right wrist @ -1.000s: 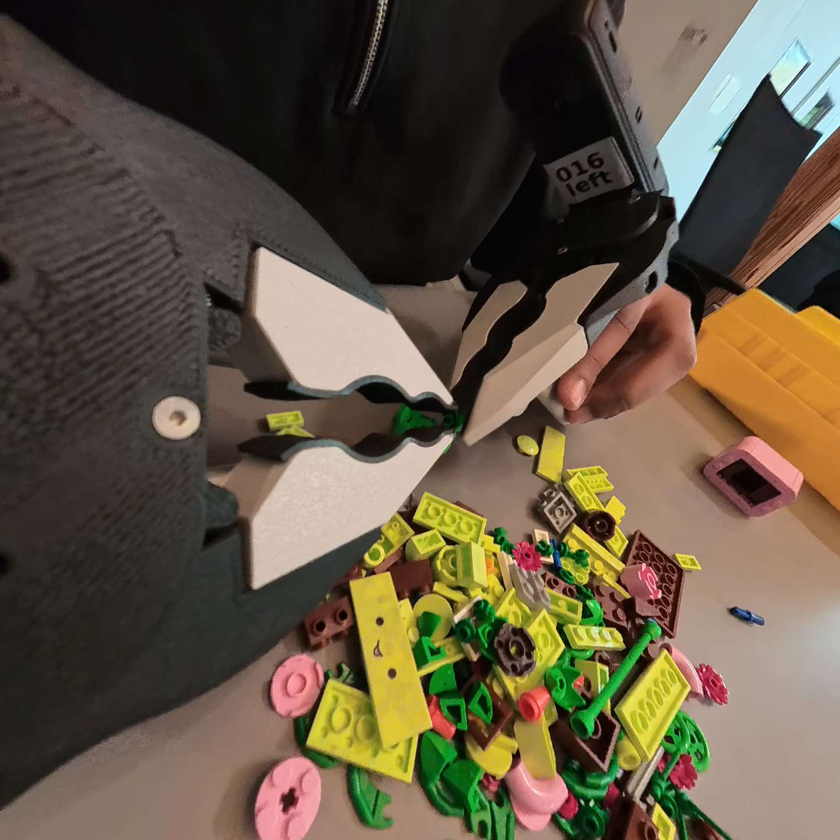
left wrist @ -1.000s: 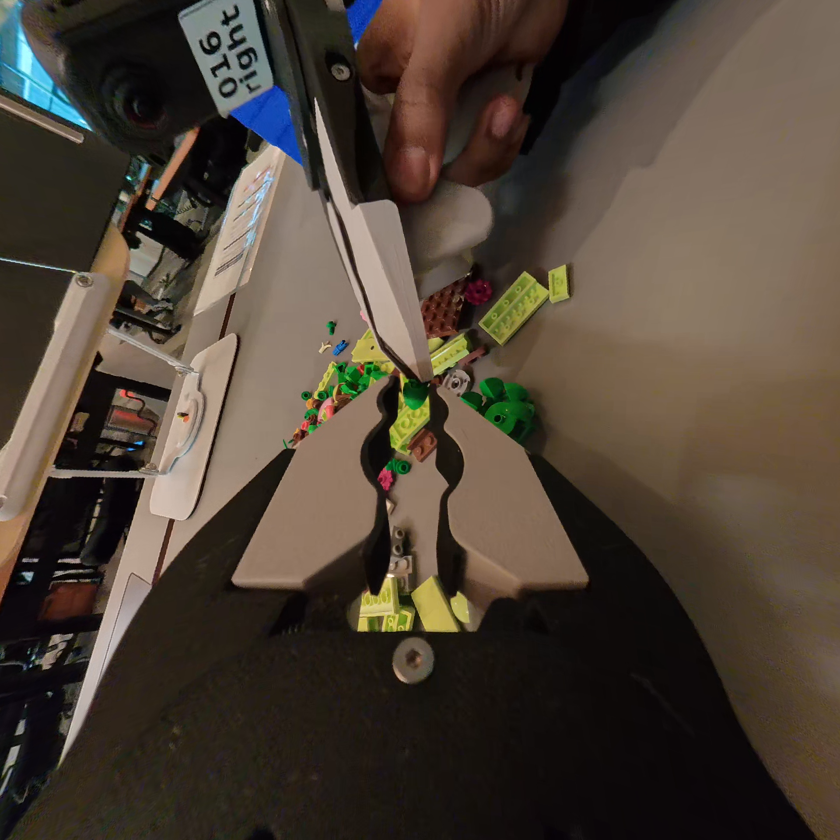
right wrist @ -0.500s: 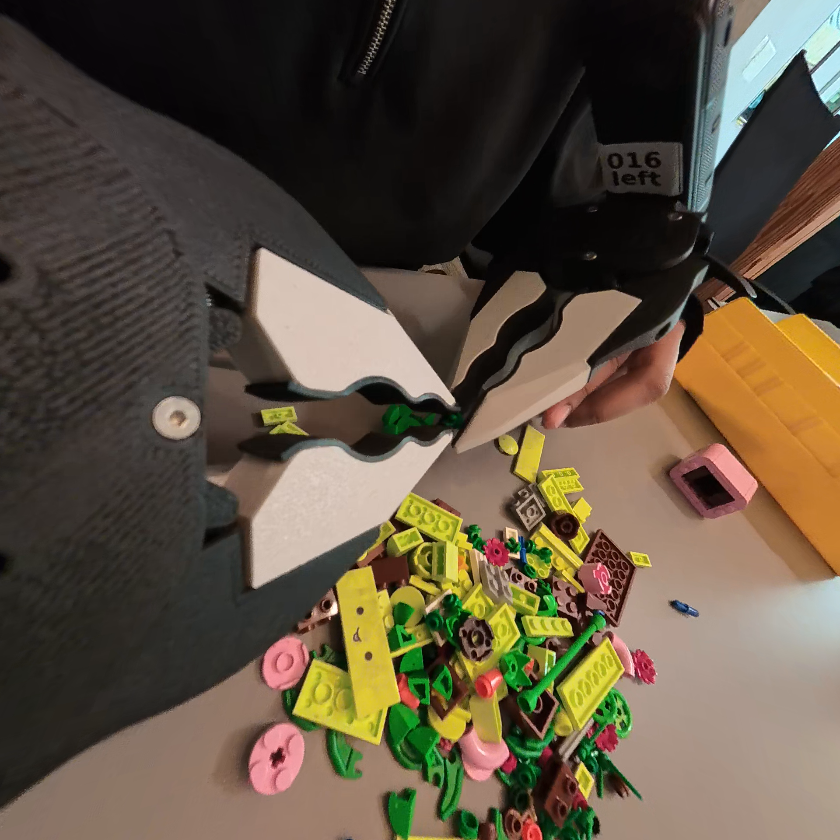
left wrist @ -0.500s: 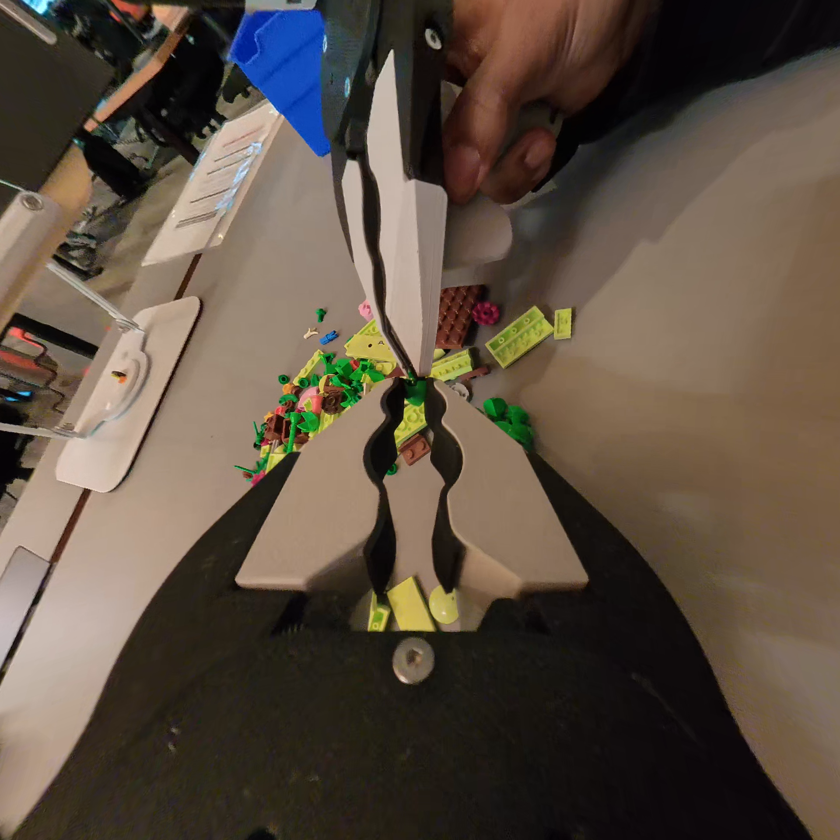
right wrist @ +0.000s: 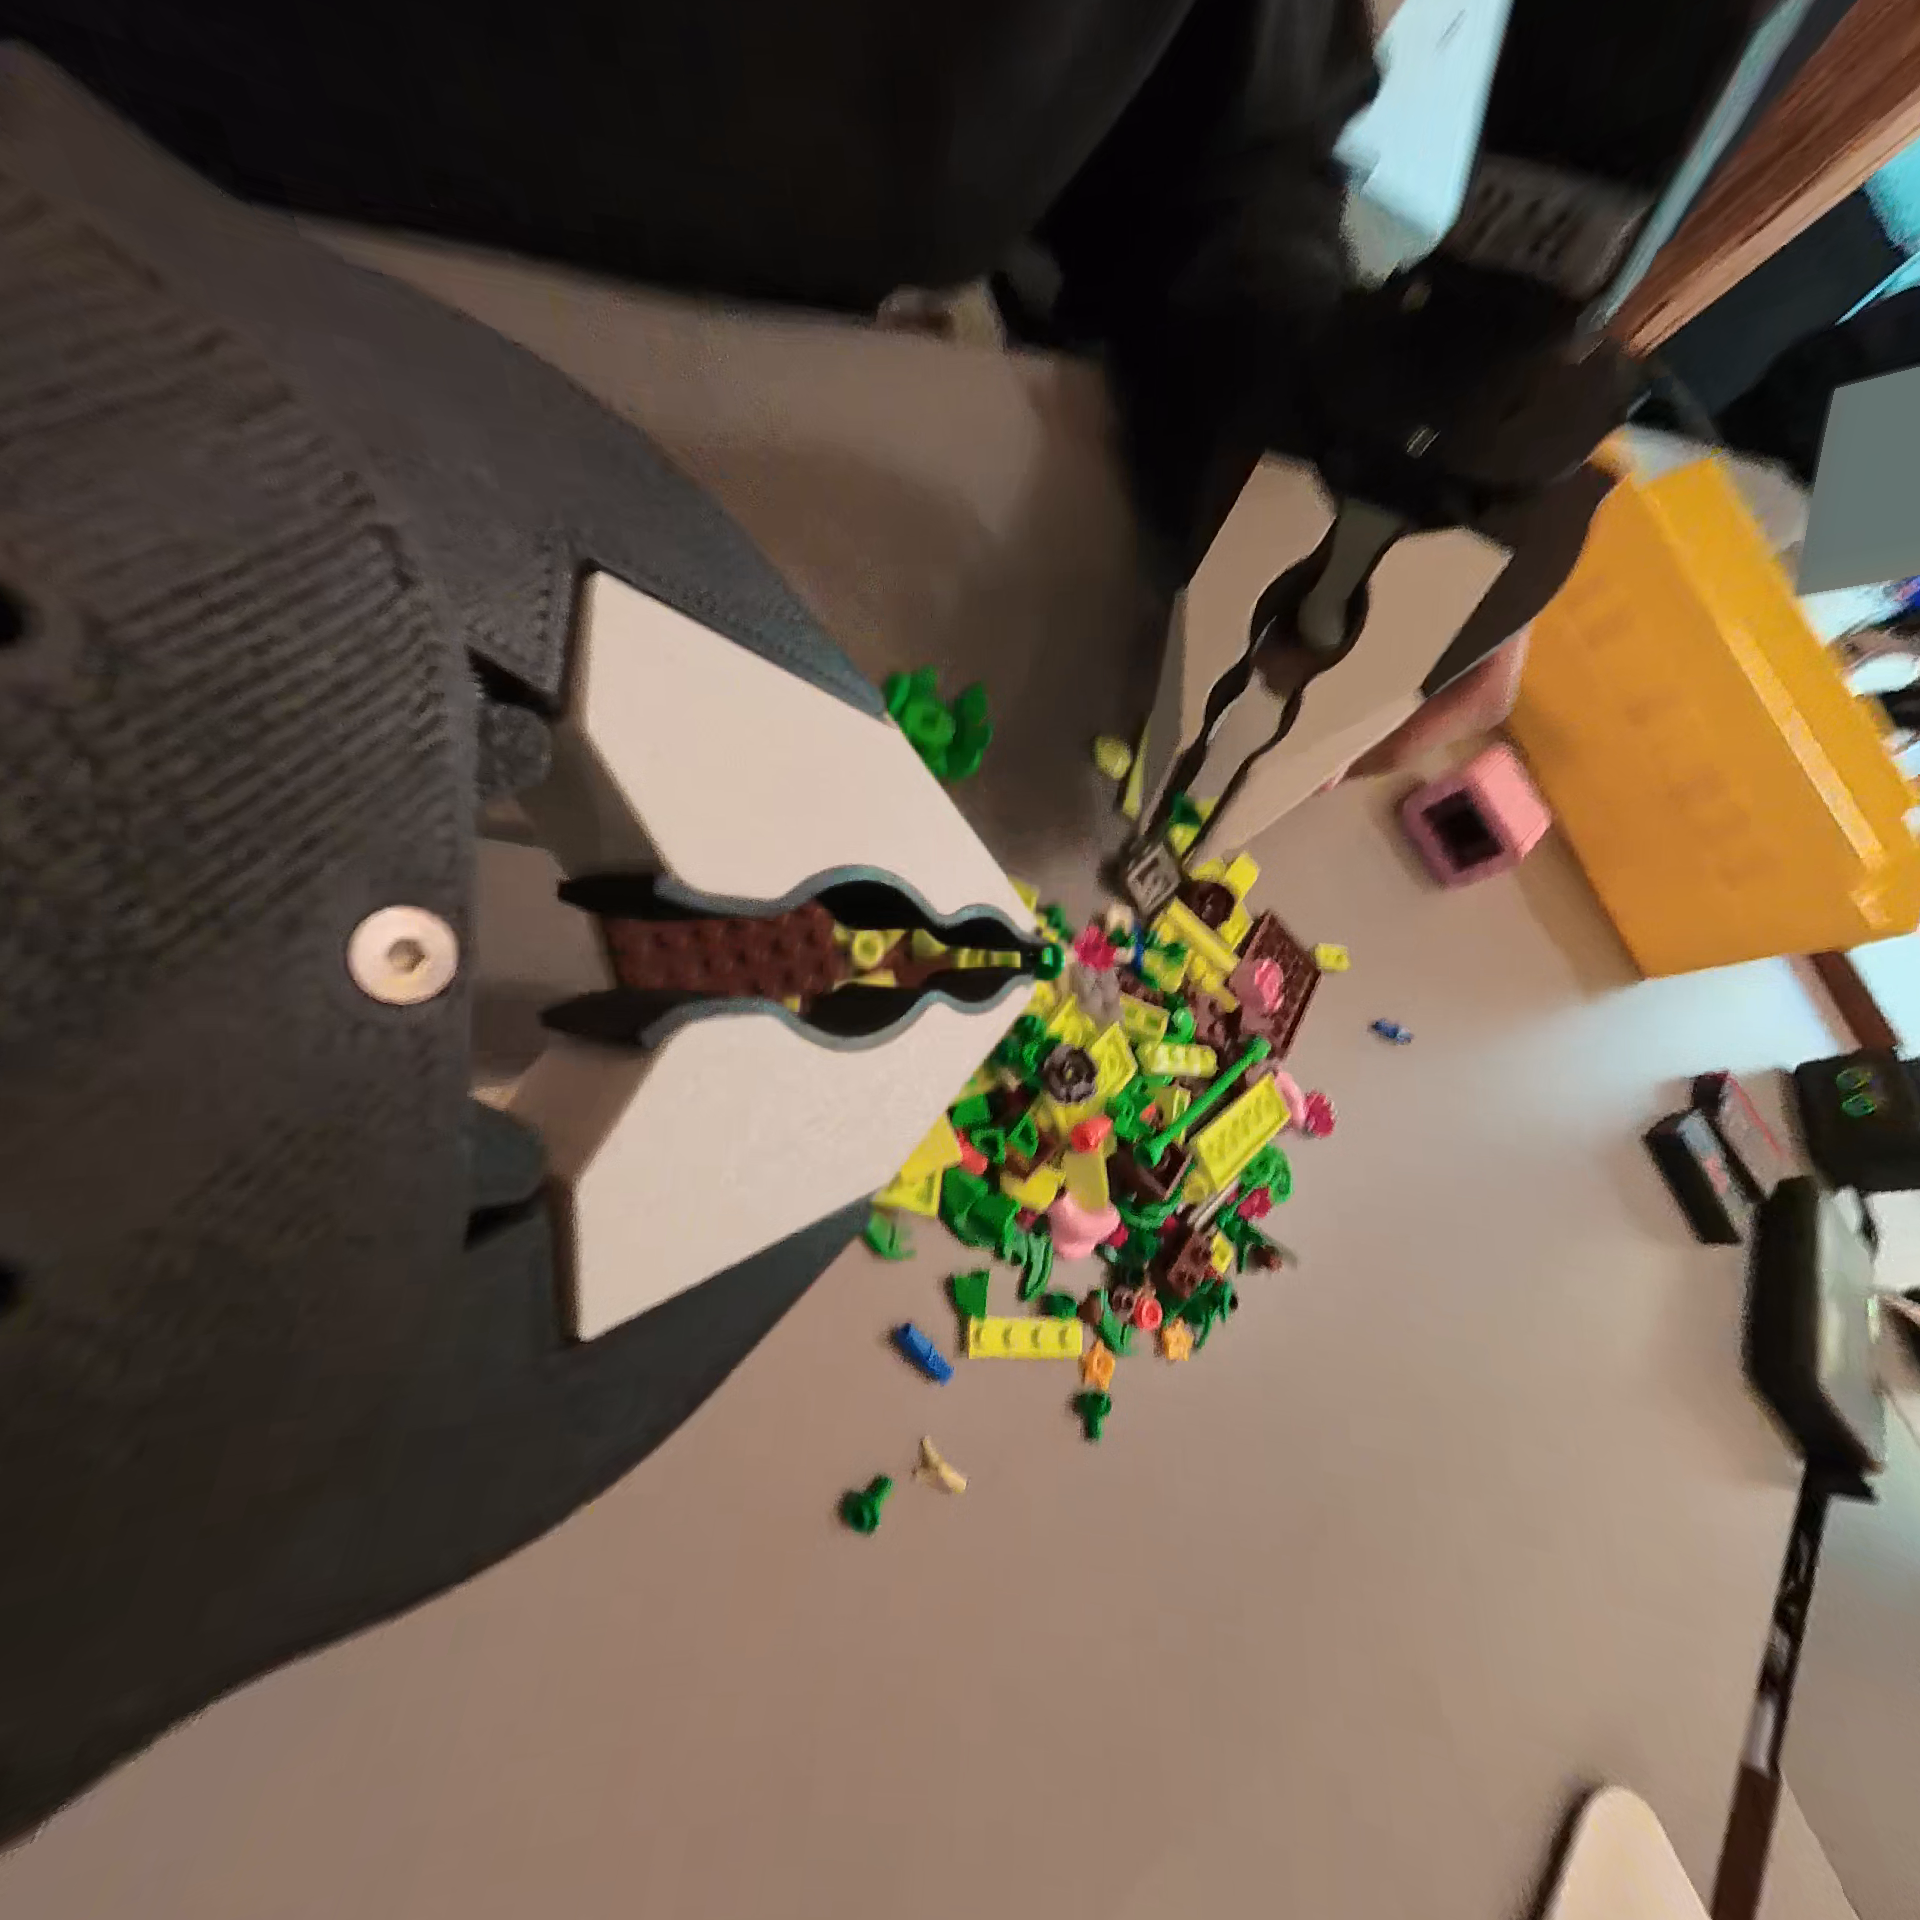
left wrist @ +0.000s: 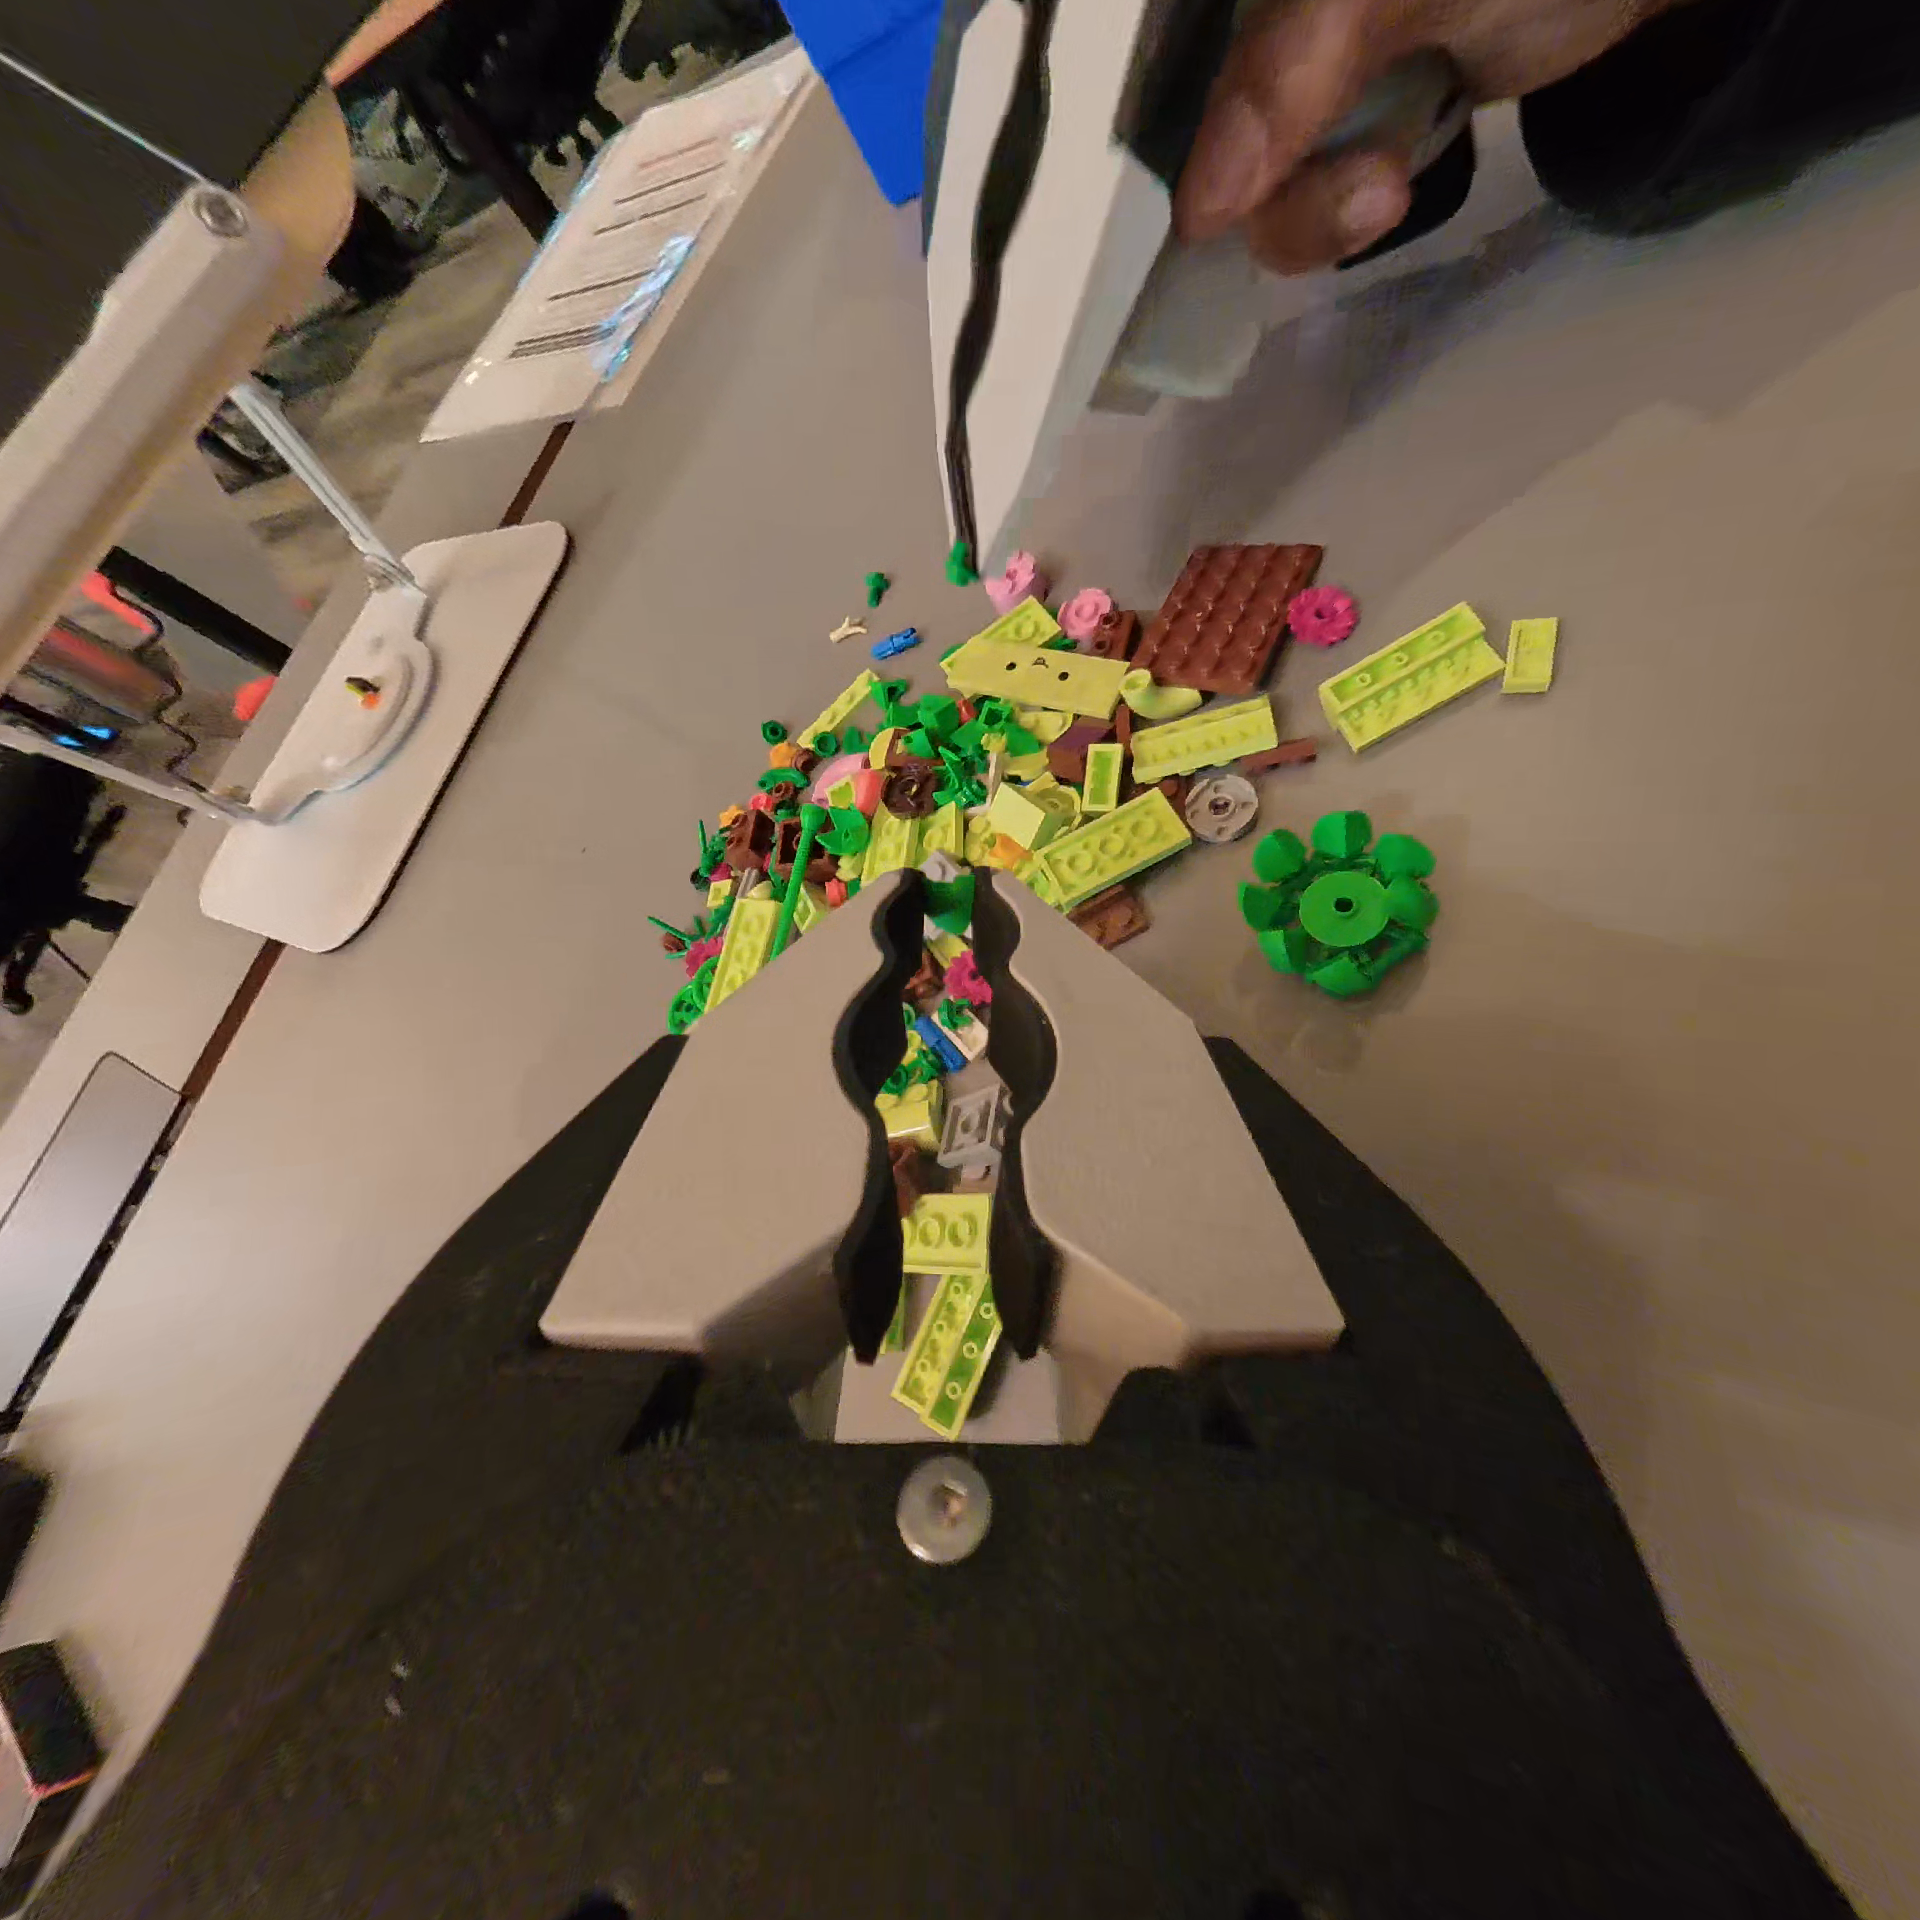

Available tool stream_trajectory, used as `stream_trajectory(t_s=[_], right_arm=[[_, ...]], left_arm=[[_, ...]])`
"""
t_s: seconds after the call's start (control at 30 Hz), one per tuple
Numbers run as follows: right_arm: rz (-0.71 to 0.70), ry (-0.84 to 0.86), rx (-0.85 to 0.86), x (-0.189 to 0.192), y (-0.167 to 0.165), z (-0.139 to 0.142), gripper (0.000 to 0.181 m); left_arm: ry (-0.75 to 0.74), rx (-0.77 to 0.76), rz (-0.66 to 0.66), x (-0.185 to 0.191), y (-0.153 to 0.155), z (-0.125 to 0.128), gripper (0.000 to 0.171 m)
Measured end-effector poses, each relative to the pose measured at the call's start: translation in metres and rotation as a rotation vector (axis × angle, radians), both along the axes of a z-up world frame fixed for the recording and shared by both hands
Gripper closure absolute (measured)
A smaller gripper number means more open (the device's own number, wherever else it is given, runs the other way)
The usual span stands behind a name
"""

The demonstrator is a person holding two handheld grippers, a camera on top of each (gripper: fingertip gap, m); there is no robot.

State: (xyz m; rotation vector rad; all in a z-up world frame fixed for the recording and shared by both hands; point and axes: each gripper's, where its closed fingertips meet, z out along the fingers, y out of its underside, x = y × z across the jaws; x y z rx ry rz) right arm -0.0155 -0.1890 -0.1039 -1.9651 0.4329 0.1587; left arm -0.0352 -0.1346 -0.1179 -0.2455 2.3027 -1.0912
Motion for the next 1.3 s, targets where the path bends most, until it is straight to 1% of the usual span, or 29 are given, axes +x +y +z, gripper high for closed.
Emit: stream_trajectory(t_s=[0.1,0.13,0.2,0.23,0.3,0.47,0.57,0.63,0.7,0.77,0.87,0.93,1.0,1.07,1.17,1.3], right_arm=[[0.0,-0.158,-0.128,0.006,0.002,-0.021,0.181],[-0.001,-0.208,-0.136,0.007,0.005,-0.023,0.181],[-0.007,-0.256,-0.137,0.008,0.008,-0.022,0.181],[-0.015,-0.263,-0.137,0.009,0.009,-0.022,0.181],[-0.03,-0.267,-0.125,0.011,0.008,-0.018,0.171],[-0.072,-0.27,-0.055,0.016,0.002,0.001,0.177],[-0.079,-0.27,-0.05,0.017,-0.001,0.003,0.176],[-0.063,-0.269,-0.057,0.014,0.001,0.002,0.177],[-0.021,-0.267,-0.063,0.006,0.006,-0.001,0.176],[0.061,-0.262,-0.06,-0.01,0.013,-0.003,0.173],[0.235,-0.224,-0.1,-0.044,0.026,-0.014,0.154],[0.306,-0.233,-0.15,-0.062,0.033,-0.025,0.148],[0.316,-0.268,-0.207,-0.068,0.037,-0.033,0.153],[0.312,-0.264,-0.24,-0.069,0.038,-0.037,0.158],[0.28,-0.205,-0.227,-0.066,0.037,-0.035,0.162],[0.278,-0.132,-0.215,-0.066,0.036,-0.039,0.171]], left_arm=[[0.006,0.014,-0.002,0.001,0.001,-0.004,0.165],[0.003,0.016,-0.005,0.001,0.001,-0.004,0.165],[0.003,0.028,-0.006,0.001,0.001,-0.007,0.165],[0.001,0.032,-0.006,0.002,0.002,-0.008,0.165],[0.006,0.031,-0.006,0.002,0.002,-0.011,0.164],[0.03,0.032,-0.004,0.005,0.001,-0.019,0.164],[0.027,0.036,-0.003,0.007,-0.002,-0.026,0.163],[0.031,0.009,0.011,0.009,-0.001,-0.023,0.152],[0.048,-0.054,0.015,0.01,0.0,-0.014,0.148],[0.058,-0.113,0.023,0.011,0.002,-0.004,0.148],[0.07,-0.194,0.039,0.014,0.007,0.008,0.15],[0.088,-0.232,0.043,0.015,0.01,0.012,0.151],[0.098,-0.26,0.041,0.015,0.011,0.014,0.154],[0.119,-0.278,0.023,0.012,0.009,0.015,0.155],[0.156,-0.301,-0.025,0.004,0.003,0.017,0.155],[0.255,-0.326,-0.136,-0.017,-0.011,0.016,0.148]])
